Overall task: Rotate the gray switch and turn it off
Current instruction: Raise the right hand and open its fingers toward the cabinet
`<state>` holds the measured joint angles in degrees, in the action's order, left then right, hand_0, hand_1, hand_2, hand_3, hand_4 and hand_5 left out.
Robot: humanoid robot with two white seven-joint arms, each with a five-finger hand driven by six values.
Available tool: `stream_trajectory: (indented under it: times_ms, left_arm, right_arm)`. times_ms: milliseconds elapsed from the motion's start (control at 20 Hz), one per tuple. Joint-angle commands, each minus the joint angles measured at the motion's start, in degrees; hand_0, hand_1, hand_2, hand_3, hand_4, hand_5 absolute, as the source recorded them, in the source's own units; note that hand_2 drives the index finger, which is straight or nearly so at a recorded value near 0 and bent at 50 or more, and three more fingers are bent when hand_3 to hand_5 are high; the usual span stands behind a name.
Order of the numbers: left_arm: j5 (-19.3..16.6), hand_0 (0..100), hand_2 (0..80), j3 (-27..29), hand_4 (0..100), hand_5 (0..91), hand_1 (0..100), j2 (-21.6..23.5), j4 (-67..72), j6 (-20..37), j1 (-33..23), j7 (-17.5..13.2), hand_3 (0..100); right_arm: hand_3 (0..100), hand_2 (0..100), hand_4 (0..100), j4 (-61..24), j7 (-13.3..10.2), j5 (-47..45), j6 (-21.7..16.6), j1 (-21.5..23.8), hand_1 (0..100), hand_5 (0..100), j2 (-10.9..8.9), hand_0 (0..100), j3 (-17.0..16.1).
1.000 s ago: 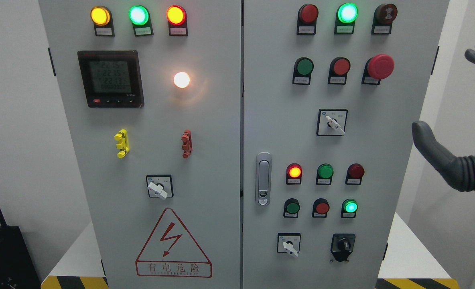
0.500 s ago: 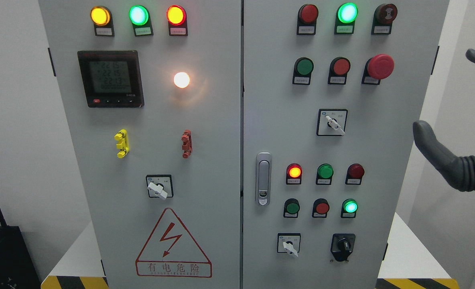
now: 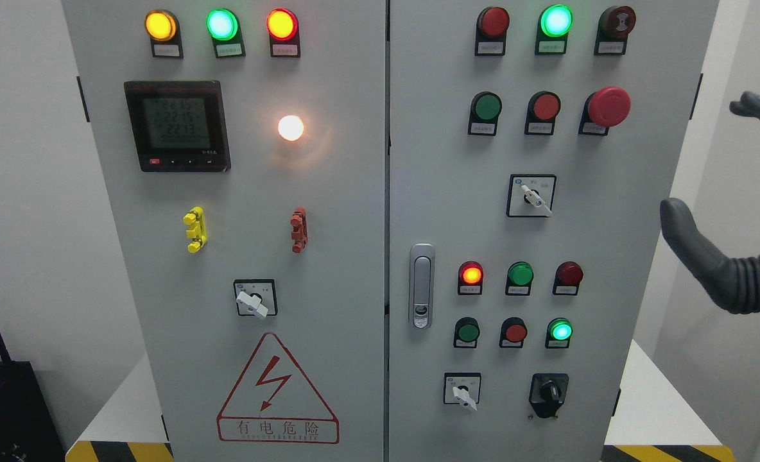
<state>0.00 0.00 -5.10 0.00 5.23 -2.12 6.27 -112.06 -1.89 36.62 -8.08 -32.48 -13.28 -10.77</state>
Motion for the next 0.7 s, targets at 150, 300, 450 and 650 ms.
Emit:
stream_trajectory:
  times_ms: [150, 300, 450, 650]
  left_arm:
    - [-0.44, 12, 0.0, 1.85, 0, 0.0, 39, 0.00, 1.32, -0.05, 0.01, -0.03, 0]
    - [-0.44, 12, 0.0, 1.85, 0, 0.0, 39, 0.00, 1.32, -0.05, 0.01, 0.05, 0]
    - [-0.44, 12, 0.0, 1.85, 0, 0.0, 39, 0.00, 1.32, -0.05, 0.01, -0.03, 0]
    - [-0.44, 12, 0.0, 1.85, 0, 0.0, 39, 0.00, 1.32, -0.05, 0.01, -0.03, 0]
  right_arm:
    - [69, 37, 55, -1.85, -0.05, 2.49, 2.45, 2.60, 37, 64, 7.82, 23, 5.14]
    - [73, 39, 61, -2.20, -0.05, 3.98, 3.50, 2.60, 37, 72, 9.93, 23, 6.90]
    - [74, 43, 65, -2.29, -0.05, 4.69, 5.52, 2.68, 35, 79, 11.08, 20, 8.57]
    - [75, 50, 68, -2.20, 0.04, 6.27, 7.37, 3.12, 30, 83, 11.87, 15, 9.98]
